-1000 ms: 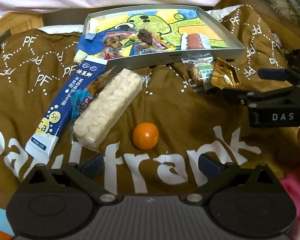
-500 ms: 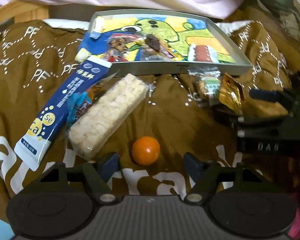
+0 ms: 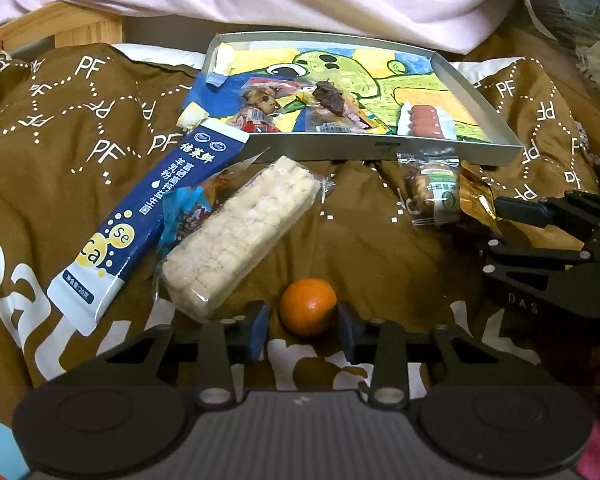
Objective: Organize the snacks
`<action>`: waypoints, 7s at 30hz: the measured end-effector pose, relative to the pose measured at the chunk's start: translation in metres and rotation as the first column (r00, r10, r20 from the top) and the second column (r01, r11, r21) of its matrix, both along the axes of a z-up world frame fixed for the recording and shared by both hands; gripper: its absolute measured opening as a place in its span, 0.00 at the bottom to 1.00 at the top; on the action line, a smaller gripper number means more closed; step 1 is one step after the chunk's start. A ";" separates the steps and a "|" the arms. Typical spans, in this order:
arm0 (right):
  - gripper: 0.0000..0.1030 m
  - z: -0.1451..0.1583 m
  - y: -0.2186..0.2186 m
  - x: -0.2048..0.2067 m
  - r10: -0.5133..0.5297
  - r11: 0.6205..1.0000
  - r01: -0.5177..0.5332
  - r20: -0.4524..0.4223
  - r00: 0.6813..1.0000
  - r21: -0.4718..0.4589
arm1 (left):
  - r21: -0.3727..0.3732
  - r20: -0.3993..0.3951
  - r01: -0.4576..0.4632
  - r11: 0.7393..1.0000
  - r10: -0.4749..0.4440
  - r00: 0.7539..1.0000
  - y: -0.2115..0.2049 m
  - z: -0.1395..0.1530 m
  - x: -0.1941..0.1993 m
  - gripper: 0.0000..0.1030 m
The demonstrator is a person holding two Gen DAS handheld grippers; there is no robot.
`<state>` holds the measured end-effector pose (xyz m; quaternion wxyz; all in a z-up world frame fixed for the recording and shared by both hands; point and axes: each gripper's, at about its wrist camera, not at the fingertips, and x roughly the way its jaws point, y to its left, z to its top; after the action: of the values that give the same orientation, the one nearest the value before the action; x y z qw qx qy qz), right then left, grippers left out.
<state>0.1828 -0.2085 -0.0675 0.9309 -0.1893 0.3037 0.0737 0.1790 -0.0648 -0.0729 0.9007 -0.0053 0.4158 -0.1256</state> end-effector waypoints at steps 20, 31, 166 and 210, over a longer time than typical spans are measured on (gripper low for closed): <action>0.12 0.022 0.048 -0.063 0.236 0.950 -0.192 0.162 0.958 -0.248 | -0.073 0.058 -0.050 0.996 0.054 0.997 0.007 0.014 -0.009 0.31; 0.12 0.032 0.046 -0.068 0.238 0.956 -0.189 0.218 0.947 -0.225 | -0.144 0.054 -0.085 0.986 0.093 0.994 0.013 0.026 -0.014 0.31; 0.99 0.100 -0.009 -0.179 -0.180 0.881 0.030 0.277 0.944 0.472 | -0.059 0.313 -0.233 0.971 0.240 0.919 0.066 0.101 -0.124 1.00; 0.99 0.073 0.000 -0.135 -0.183 0.925 0.176 -0.011 0.983 0.337 | 0.080 0.135 0.031 0.996 -0.041 0.990 0.034 0.073 -0.077 1.00</action>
<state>0.0477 -0.2090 0.0052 0.9554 0.0004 0.2930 0.0369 0.1017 -0.0308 -0.0003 0.9242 0.0458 0.3578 -0.1257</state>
